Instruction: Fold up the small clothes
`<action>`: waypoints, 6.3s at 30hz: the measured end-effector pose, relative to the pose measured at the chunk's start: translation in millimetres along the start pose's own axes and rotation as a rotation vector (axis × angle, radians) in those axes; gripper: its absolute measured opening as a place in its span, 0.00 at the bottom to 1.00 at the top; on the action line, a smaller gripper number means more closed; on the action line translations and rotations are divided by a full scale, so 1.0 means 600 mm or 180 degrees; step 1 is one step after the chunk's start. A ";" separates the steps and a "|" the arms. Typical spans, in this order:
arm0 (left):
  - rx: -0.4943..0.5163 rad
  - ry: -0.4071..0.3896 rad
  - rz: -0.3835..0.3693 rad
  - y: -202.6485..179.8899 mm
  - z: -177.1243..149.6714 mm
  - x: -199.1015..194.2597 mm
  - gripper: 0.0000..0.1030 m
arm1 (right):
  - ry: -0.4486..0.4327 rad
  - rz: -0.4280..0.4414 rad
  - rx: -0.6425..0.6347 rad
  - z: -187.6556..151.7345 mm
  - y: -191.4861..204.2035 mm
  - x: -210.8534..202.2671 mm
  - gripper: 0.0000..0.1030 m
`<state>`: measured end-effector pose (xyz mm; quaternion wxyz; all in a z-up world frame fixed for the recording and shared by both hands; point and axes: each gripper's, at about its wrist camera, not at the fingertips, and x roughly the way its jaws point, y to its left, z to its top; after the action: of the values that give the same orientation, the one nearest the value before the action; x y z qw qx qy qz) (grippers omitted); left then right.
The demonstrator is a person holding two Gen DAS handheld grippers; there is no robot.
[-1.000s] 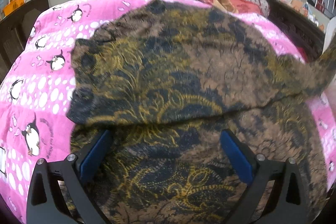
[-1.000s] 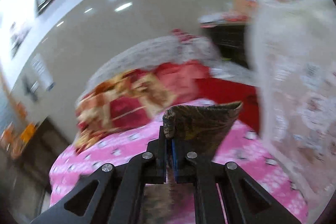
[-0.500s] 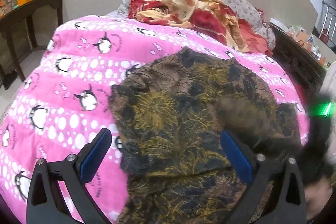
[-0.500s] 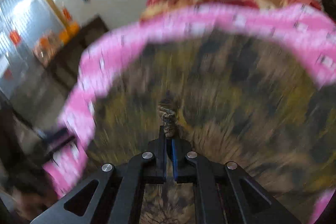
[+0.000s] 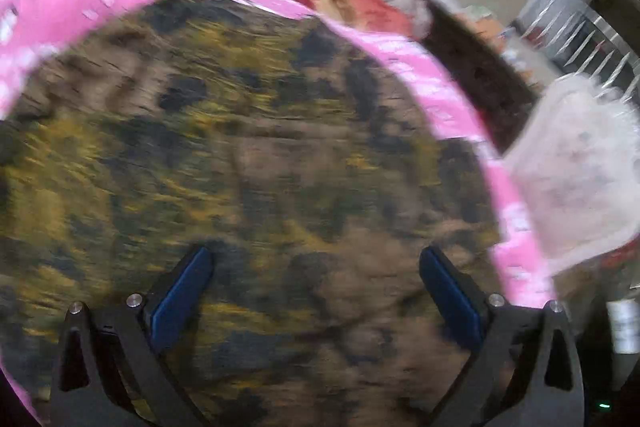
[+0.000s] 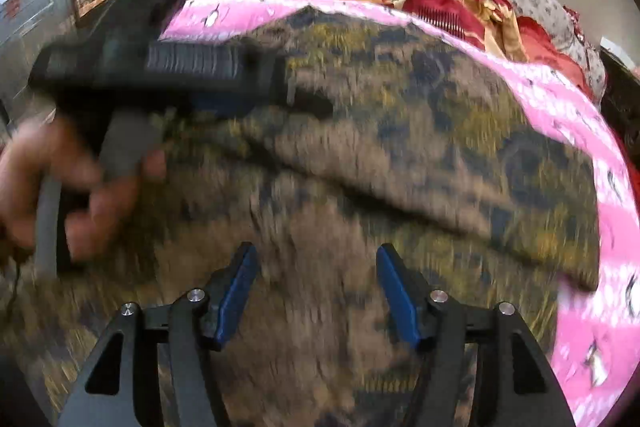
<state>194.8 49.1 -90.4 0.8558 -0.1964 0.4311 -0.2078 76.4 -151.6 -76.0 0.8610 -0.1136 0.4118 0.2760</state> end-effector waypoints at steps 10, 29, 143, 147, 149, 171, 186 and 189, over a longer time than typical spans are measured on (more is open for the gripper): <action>-0.0393 0.0132 -0.0506 0.013 0.049 0.037 0.99 | -0.0001 0.0005 0.0142 0.013 -0.016 0.014 0.68; -0.0160 -0.0284 -0.0078 -0.006 0.055 -0.126 0.03 | 0.0005 0.0003 0.0148 0.012 -0.014 0.016 0.69; -0.0125 -0.0272 0.1976 0.103 0.040 -0.048 0.79 | 0.0241 -0.0536 0.0673 0.240 -0.128 0.211 0.86; -0.0141 -0.0223 0.1895 0.103 0.049 -0.064 0.79 | 0.0277 -0.0590 0.0485 0.244 -0.110 0.199 0.88; -0.0226 -0.0270 0.1819 0.101 0.045 -0.094 0.79 | 0.0286 -0.0583 0.0471 0.241 -0.103 0.173 0.87; 0.0097 0.0063 0.1167 0.007 -0.366 -0.454 0.79 | -0.0388 -0.0367 0.0197 -0.018 -0.014 -0.216 0.89; -0.0398 0.0512 0.0537 0.052 -0.448 -0.360 0.40 | -0.0217 -0.0233 0.0692 -0.251 -0.096 -0.314 0.78; -0.0333 0.0478 0.0573 0.041 -0.446 -0.364 0.29 | -0.0149 -0.0091 0.0797 -0.289 -0.110 -0.316 0.78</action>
<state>-138.3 142.5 -107.2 0.8249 -0.1852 0.5201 -0.1215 -94.6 -351.6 -42.1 0.8817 -0.0046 0.4211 0.2127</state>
